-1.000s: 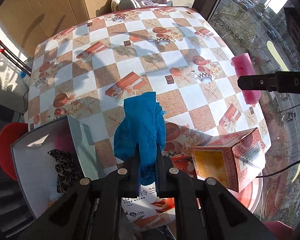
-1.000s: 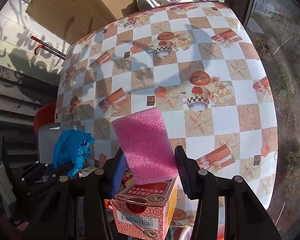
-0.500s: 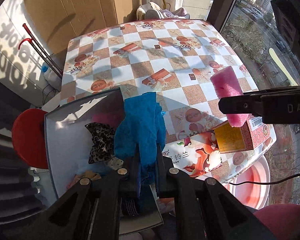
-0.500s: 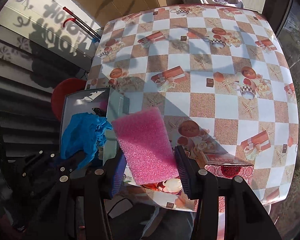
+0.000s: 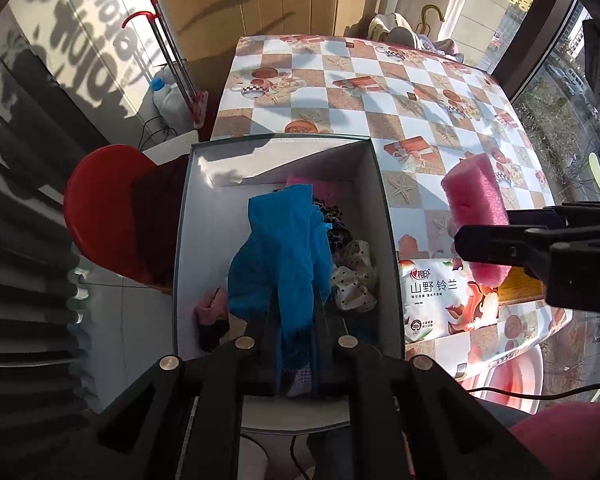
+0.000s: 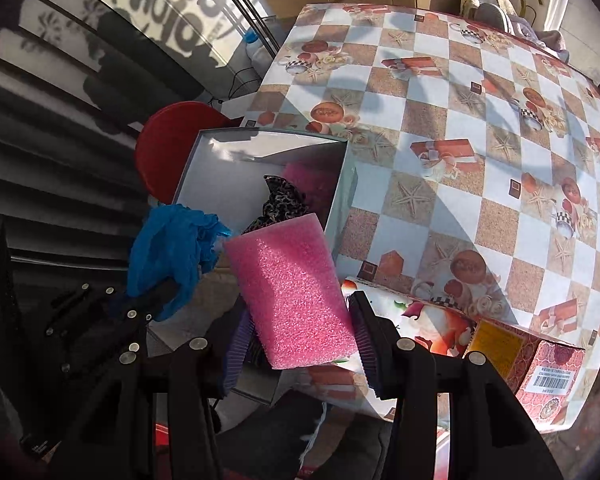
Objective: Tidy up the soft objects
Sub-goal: 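Carry the blue glove and pink sponge with both tools over the white box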
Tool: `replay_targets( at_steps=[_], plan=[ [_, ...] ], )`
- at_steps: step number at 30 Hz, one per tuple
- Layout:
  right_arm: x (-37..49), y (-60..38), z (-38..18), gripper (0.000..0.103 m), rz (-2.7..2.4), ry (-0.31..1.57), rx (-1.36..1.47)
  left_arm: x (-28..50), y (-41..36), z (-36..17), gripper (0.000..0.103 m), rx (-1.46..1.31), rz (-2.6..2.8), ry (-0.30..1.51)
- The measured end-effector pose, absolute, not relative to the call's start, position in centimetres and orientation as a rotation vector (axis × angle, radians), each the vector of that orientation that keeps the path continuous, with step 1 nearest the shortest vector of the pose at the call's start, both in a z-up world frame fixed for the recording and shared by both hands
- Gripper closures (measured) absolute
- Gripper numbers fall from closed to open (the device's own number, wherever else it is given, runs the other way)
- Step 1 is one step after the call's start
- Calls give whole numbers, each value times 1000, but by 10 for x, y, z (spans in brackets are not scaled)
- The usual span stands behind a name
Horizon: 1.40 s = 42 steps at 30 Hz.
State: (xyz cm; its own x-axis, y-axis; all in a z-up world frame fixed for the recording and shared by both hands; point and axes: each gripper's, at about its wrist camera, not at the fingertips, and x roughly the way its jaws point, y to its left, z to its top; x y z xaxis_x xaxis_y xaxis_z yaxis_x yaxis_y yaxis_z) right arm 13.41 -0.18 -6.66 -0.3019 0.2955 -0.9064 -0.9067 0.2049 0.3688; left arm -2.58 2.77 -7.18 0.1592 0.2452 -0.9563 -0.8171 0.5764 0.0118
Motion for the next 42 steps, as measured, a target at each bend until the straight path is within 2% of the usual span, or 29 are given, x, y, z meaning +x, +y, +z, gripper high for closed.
replay_targets(
  at_steps=[13, 42],
  plan=[
    [93, 12, -67, 53, 1439, 1324, -753, -48, 27, -78, 92, -634, 865, 1190],
    [79, 29, -71, 53, 1476, 1323, -811, -48, 32, -86, 92, -658, 866, 1211]
  ],
)
